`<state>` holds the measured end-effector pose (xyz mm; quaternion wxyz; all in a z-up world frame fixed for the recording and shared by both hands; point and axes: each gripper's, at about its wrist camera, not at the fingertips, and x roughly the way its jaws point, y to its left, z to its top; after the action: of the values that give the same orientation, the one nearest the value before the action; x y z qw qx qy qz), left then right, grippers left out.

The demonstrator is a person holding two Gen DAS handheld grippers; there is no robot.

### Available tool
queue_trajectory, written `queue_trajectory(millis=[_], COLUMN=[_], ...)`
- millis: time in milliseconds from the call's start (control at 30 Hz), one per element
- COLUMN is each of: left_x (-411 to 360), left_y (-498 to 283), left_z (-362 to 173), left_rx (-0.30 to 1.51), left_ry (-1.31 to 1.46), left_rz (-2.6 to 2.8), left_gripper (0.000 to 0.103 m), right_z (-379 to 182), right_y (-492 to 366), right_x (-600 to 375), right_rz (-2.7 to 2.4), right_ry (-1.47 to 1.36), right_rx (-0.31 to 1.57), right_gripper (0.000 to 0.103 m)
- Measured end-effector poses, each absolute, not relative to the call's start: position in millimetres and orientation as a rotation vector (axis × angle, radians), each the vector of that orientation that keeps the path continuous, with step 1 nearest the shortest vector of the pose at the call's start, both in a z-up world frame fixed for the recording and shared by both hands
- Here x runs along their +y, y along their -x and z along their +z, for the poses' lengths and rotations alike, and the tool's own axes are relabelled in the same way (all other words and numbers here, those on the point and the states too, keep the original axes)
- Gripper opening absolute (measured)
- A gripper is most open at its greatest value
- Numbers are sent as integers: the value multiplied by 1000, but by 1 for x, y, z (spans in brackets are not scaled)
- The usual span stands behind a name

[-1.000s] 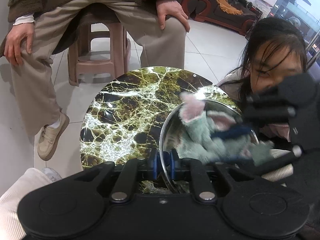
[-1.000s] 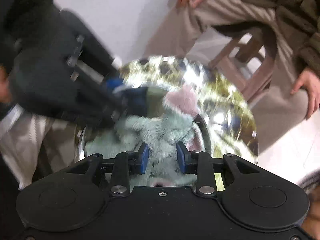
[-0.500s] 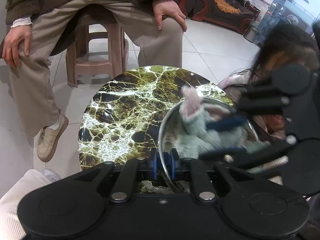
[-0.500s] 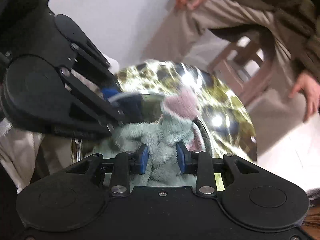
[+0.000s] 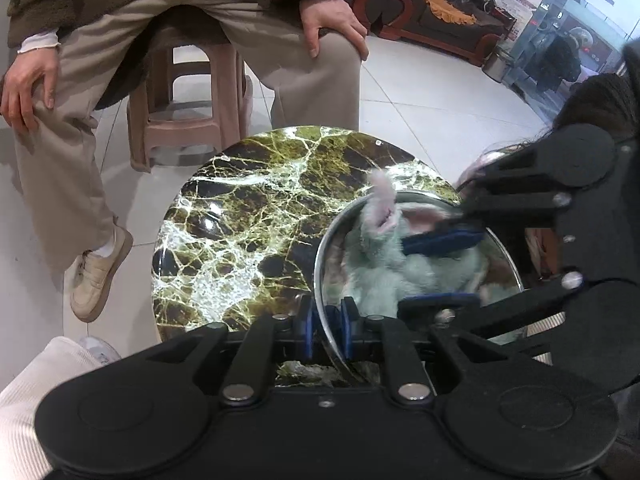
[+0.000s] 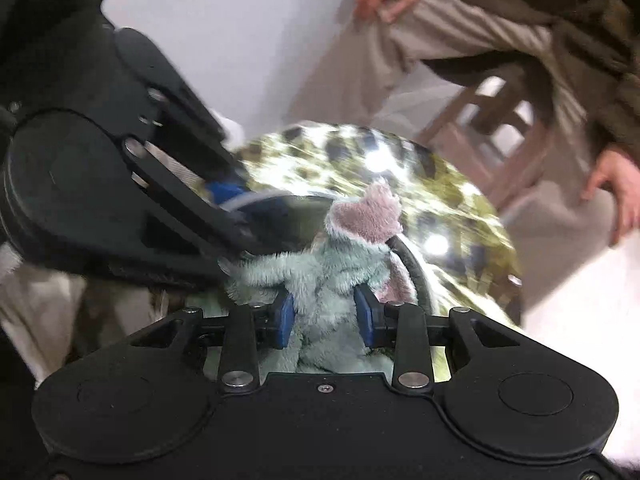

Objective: Clean bowl
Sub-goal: 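Hold the bowl rim with the left gripper while the right gripper scrubs the bowl bottom with the towel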

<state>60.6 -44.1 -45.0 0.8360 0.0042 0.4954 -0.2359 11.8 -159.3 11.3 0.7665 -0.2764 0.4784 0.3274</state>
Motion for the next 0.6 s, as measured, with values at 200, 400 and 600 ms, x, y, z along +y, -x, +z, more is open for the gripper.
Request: queue_trajectory(millis=[200,400,600], left_x=[-45,-44,-46], left_y=[-59,-56,-57], left_z=[-44,-43,-43], left_rx=[1056,1061,1044], left_ry=[-12,-23,-32], left_rz=[-505,-498,-496], left_gripper=[13,14,13], right_z=[8,13,13], right_y=[2,-10,-3], right_x=[-152,-146,-163], right_rz=[790,740,683], right_ry=[557,619,554], right_rx=[1066,970,1039], right_gripper=[33,32,31])
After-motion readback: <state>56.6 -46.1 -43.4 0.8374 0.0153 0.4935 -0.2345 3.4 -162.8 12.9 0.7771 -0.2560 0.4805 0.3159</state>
